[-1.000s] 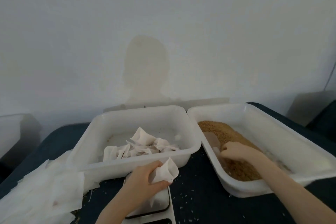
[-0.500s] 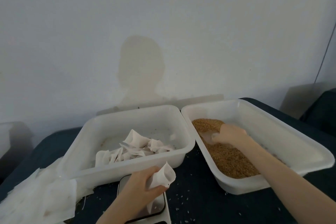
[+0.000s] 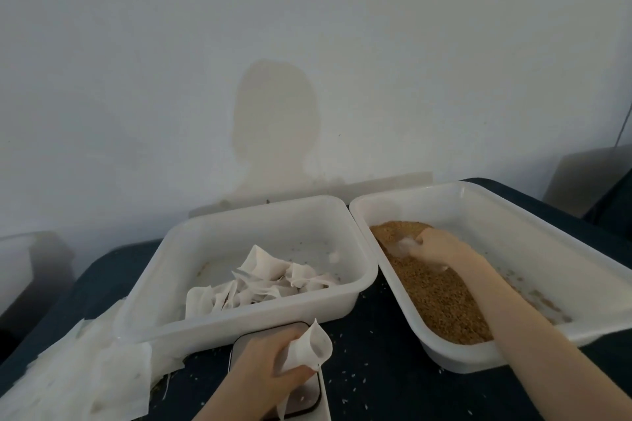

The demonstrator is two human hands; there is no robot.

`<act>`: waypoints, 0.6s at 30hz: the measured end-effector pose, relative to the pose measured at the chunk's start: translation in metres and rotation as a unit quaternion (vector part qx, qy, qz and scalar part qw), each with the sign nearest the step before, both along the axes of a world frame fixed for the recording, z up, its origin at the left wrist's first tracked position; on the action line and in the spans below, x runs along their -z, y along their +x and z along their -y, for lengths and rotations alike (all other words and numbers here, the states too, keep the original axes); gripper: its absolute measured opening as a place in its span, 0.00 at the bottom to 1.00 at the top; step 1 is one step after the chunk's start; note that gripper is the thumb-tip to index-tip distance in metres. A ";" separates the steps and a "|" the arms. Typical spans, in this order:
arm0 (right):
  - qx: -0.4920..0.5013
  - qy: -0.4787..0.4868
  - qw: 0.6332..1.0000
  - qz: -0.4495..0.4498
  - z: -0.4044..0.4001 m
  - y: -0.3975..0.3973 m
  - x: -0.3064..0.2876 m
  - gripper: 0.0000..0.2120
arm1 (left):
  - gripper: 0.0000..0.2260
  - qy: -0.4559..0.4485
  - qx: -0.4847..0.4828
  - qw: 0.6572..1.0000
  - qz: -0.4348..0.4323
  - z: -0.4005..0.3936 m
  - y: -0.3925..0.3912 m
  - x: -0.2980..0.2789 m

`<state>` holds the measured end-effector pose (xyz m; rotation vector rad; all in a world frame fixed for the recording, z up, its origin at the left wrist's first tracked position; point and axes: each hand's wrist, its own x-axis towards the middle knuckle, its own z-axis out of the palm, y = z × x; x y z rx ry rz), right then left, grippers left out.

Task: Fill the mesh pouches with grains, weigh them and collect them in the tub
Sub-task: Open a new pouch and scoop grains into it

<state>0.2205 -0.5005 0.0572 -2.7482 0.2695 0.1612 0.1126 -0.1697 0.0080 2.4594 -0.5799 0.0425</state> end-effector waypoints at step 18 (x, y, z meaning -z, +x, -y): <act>-0.088 0.120 0.979 0.142 -0.006 -0.032 -0.031 0.26 | 0.08 -0.051 -0.034 0.995 -0.080 -0.022 -0.012 -0.019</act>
